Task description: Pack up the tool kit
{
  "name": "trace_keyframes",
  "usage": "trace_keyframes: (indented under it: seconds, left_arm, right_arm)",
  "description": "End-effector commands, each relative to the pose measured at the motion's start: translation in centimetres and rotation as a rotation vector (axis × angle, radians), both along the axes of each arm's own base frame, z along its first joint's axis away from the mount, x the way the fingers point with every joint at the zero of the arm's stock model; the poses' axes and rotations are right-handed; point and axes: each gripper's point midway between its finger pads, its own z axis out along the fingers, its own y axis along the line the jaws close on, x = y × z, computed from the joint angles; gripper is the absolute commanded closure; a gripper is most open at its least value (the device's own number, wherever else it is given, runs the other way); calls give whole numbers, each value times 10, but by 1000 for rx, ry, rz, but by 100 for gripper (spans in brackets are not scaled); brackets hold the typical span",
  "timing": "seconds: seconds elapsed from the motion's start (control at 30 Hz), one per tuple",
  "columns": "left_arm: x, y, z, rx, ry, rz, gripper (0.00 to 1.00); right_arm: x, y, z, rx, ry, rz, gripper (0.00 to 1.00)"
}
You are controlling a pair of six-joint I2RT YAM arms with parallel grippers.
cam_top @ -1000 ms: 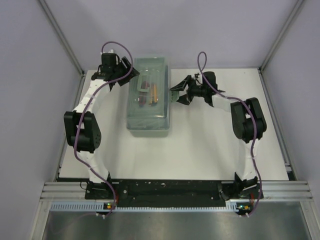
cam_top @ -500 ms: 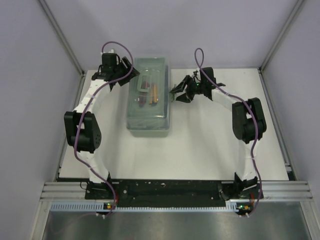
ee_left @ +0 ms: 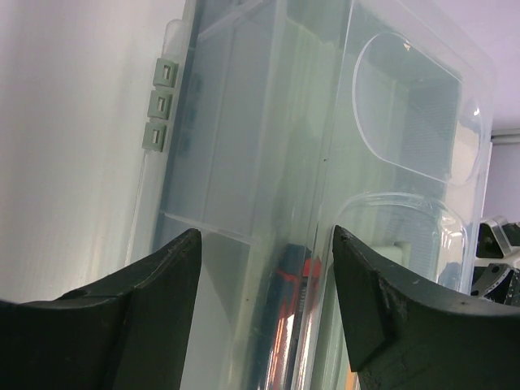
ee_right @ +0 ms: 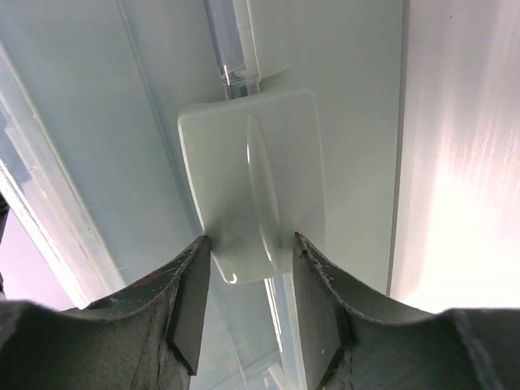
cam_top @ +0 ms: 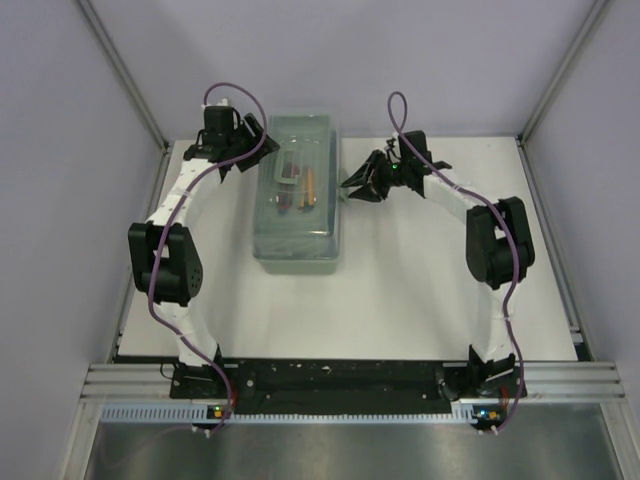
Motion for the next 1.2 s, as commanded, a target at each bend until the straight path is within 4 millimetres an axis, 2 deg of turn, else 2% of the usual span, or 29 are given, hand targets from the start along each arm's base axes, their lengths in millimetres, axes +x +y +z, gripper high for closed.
trace_keyframes:
  seconds: [0.0, 0.17, 0.6, 0.7, 0.83, 0.93, 1.03, 1.17]
  left_arm:
    - [-60, -41, -95, 26, 332, -155, 33]
    - [-59, -42, -95, 24, 330, -159, 33]
    - [-60, -44, -96, 18, 334, -167, 34]
    - [-60, -44, -95, 20, 330, -170, 34]
    - [-57, -44, -89, 25, 315, -174, 34]
    - [-55, -44, -84, 34, 301, -178, 34]
    - [-55, -45, -80, 32, 291, -185, 34]
    - [-56, -46, -81, 30, 294, -196, 34]
  right_arm:
    - [-13, 26, 67, 81, -142, 70, 62]
    - [-11, 27, 59, 75, -129, 69, 72]
    - [-14, 28, 16, 27, -83, 93, 72]
    - [-11, 25, 17, 10, -103, 82, 72]
    - [-1, 18, 33, -16, -166, 57, 72]
    - [15, 3, 46, -55, -215, 18, 73]
    - [41, -28, 53, -118, -253, -49, 73]
    - [59, -66, 43, -236, -263, -107, 73]
